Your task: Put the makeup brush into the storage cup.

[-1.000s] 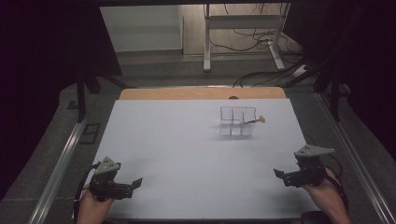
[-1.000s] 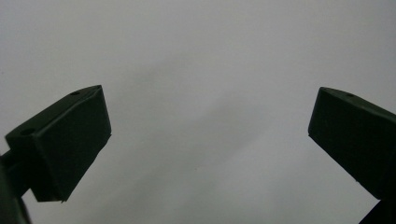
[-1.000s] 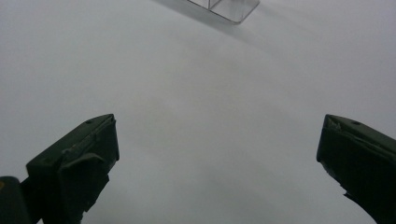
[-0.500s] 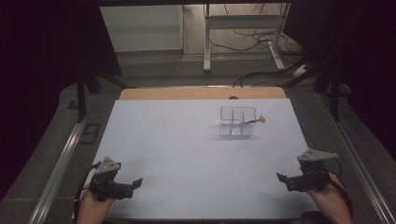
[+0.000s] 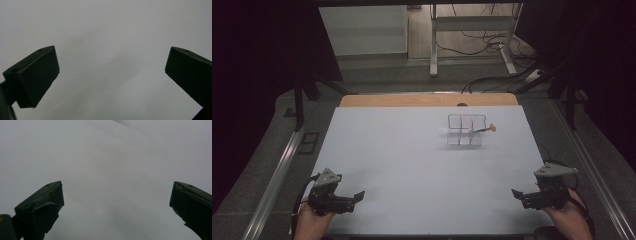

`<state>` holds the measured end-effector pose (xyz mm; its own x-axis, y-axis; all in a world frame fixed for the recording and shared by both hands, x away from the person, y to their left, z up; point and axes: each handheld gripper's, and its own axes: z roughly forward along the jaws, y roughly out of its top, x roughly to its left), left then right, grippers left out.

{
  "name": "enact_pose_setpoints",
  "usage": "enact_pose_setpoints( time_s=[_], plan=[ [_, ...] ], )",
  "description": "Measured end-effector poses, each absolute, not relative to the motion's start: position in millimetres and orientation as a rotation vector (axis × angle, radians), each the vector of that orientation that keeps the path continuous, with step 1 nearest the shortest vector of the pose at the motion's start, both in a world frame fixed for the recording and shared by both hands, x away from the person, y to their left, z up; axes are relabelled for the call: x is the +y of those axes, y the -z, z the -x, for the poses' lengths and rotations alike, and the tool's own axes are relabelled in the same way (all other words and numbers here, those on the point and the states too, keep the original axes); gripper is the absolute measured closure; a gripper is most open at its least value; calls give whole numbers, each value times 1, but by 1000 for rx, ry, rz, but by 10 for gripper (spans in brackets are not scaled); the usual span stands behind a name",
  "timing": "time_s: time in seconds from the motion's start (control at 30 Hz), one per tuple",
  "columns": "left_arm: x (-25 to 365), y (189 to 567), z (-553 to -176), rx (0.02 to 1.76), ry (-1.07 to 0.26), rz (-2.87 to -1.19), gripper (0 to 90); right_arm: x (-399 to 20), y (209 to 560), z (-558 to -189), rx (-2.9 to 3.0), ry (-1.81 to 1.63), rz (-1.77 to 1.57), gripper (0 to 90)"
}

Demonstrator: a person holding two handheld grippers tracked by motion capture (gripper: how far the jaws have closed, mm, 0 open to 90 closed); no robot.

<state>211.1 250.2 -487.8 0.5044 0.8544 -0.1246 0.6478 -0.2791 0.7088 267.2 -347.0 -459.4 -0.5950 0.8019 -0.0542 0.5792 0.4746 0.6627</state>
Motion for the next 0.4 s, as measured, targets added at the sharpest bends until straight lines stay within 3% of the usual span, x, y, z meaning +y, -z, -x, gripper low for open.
enact_pose_setpoints(
  time_s=[0.4],
  plan=[
    [249,487,-212,1226,-365,-2023,0,-353,464,-263,2387,-823,-1194,0]
  ],
)
